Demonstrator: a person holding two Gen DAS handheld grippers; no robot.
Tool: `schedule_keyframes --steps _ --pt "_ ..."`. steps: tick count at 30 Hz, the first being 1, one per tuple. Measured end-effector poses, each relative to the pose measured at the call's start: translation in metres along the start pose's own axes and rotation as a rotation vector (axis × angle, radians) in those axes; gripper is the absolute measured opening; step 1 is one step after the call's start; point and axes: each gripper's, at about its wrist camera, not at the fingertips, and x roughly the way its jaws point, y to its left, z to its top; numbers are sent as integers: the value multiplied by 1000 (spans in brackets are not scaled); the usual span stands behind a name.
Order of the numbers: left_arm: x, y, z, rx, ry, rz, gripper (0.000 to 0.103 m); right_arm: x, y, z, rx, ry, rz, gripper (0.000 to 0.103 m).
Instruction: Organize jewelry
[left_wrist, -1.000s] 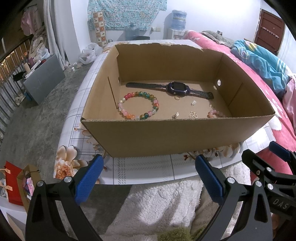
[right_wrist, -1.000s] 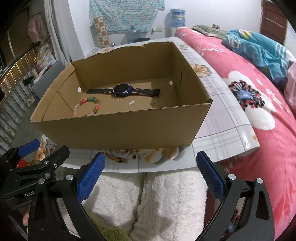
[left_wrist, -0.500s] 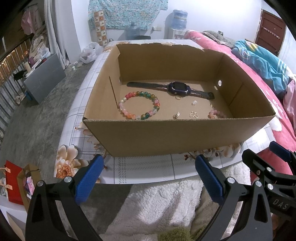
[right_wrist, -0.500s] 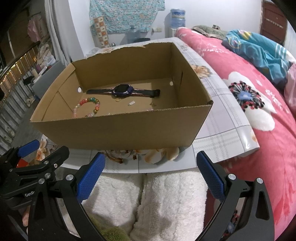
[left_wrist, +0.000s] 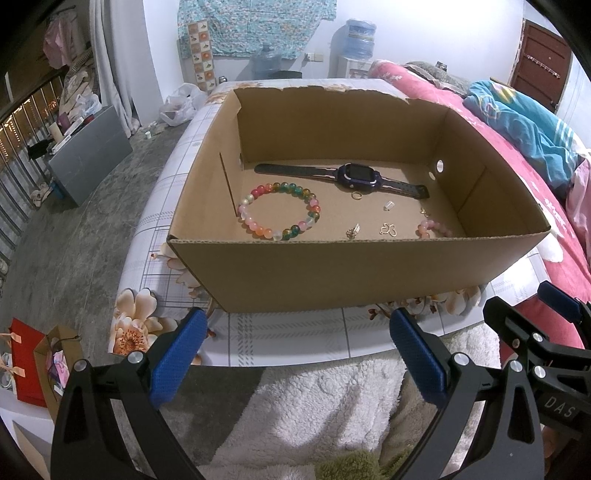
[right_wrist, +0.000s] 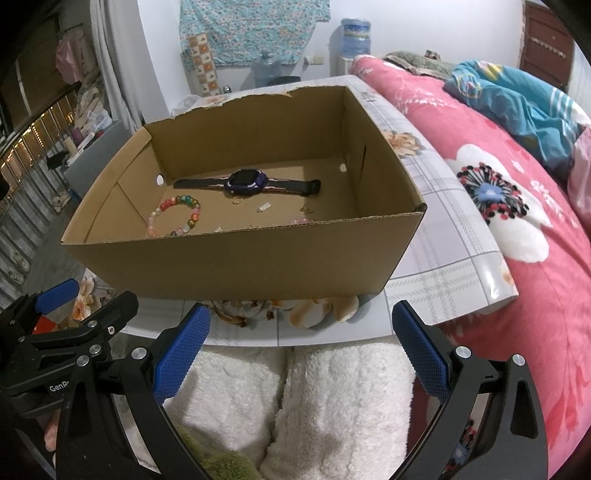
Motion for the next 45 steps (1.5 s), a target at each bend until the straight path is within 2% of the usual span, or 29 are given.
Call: schedule_keyframes --steps 45 --pt "-3 -1 0 -4 1 -8 97 -2 3 1 4 -6 -1 95"
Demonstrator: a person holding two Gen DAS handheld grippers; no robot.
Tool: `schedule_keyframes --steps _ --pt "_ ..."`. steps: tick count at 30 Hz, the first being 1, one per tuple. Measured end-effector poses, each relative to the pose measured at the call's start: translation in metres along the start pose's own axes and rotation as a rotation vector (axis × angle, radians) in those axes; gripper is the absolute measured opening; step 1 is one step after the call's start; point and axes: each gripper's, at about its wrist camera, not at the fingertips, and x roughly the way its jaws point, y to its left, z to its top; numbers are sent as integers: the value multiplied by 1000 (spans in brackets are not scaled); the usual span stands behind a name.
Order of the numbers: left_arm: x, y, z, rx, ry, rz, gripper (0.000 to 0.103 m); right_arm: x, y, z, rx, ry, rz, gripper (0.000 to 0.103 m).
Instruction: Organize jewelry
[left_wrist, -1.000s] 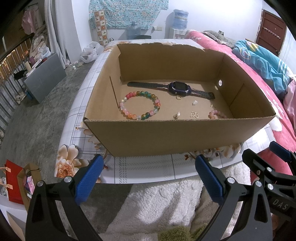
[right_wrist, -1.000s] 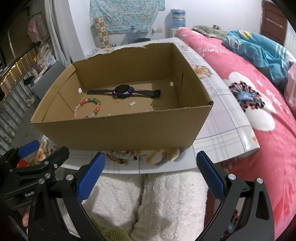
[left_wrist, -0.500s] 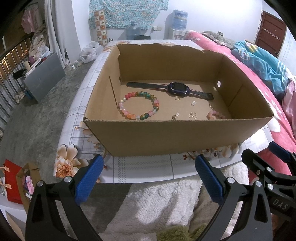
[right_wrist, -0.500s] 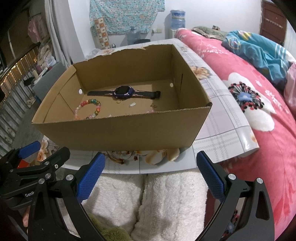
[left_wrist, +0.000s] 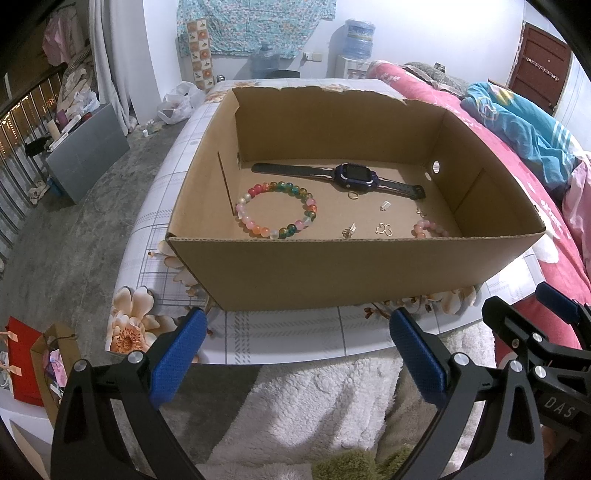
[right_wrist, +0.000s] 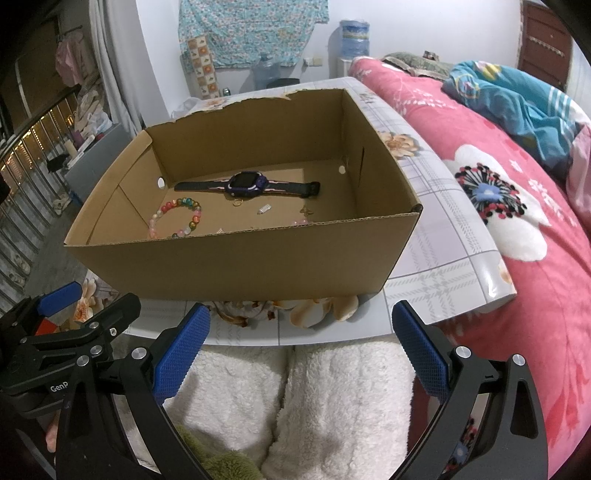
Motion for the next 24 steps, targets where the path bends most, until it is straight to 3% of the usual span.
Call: schedule_keyframes --steps 24 --pt "0 1 1 0 3 -2 97 -1 0 0 0 0 1 95"
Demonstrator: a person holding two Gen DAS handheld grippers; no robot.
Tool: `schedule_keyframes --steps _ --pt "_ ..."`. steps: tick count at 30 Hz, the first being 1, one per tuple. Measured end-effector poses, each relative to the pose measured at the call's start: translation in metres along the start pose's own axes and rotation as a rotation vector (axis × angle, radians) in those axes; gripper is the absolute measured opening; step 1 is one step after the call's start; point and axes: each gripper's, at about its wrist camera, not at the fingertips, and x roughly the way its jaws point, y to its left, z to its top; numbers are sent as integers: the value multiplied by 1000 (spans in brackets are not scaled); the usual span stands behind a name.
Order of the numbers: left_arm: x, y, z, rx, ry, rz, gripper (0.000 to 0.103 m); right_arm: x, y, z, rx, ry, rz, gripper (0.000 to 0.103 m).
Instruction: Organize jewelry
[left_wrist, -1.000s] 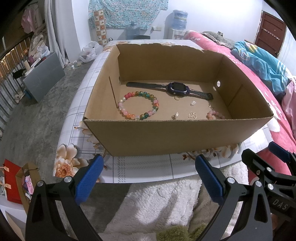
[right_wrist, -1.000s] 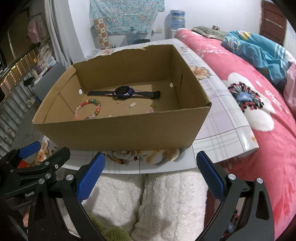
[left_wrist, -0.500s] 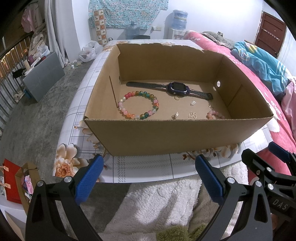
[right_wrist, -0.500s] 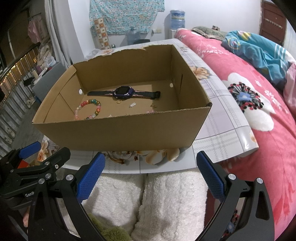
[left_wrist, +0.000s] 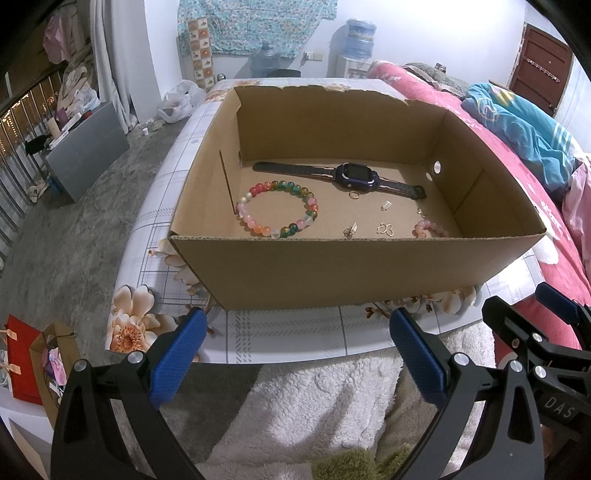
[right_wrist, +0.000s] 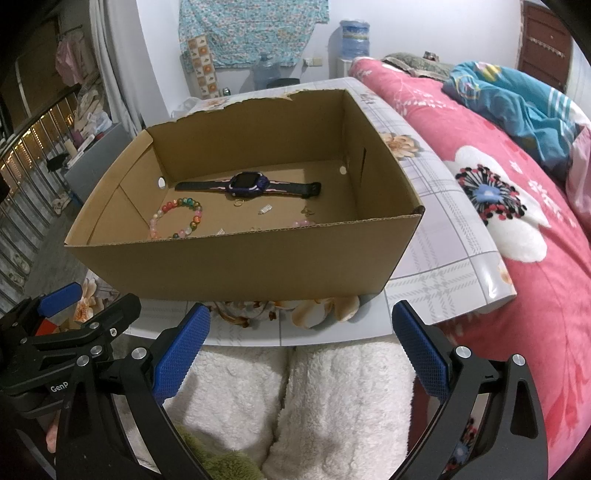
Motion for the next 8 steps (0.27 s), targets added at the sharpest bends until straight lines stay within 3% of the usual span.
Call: schedule_keyframes --steps 8 --pt "-1 -1 -1 -1 2 1 97 0 0 0 0 -1 0 95"
